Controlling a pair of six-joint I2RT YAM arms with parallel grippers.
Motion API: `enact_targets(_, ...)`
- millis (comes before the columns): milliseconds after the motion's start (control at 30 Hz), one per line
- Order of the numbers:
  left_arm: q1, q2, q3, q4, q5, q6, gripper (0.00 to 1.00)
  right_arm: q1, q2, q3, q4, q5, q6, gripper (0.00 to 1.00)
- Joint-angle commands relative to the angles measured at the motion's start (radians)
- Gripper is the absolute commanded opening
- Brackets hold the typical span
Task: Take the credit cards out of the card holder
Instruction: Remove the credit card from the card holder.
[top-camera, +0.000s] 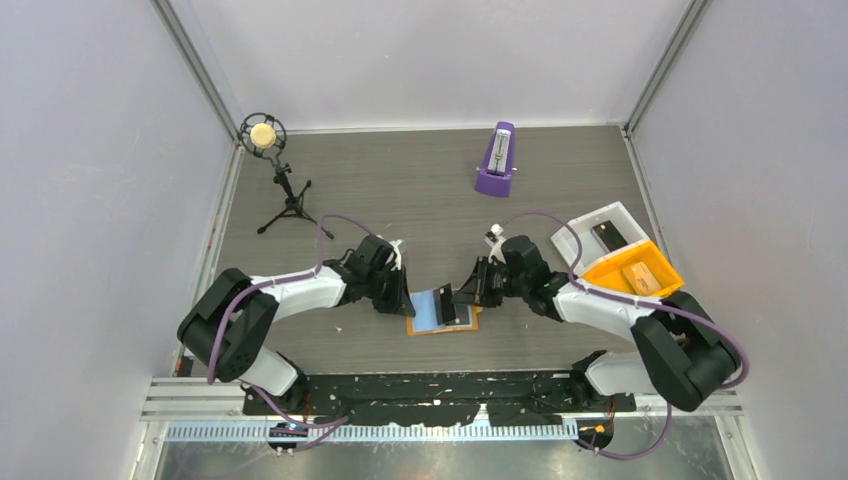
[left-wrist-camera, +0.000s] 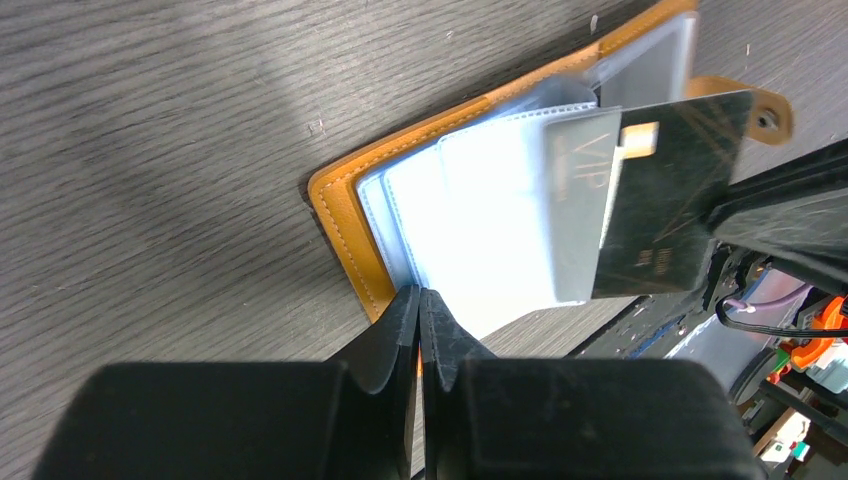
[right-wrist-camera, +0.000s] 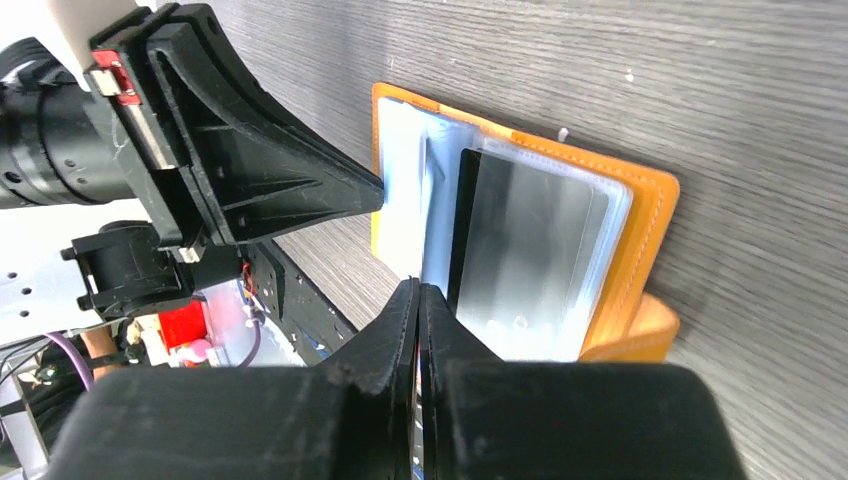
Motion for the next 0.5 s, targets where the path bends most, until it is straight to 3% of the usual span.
enact_targets(0, -0.001, 0.007, -0.025, -0.052, -0.047, 0.039, 0.06, -0.045, -0.116, 0.048, -0.137, 0.014, -0.088, 0.05)
enact_targets(267, 0.000, -0.047, 0.017, -0.060, 0.025, 0.035, 0.13, -0.097, -0.234, 0.088, -0.302, 0.013, -0.172, 0.05)
enact_targets(467, -0.001, -0.181, 0.096, -0.134, 0.069, 0.009, 0.38, -0.107, -0.245, 0.147, -0.368, -0.078, -0.278, 0.05)
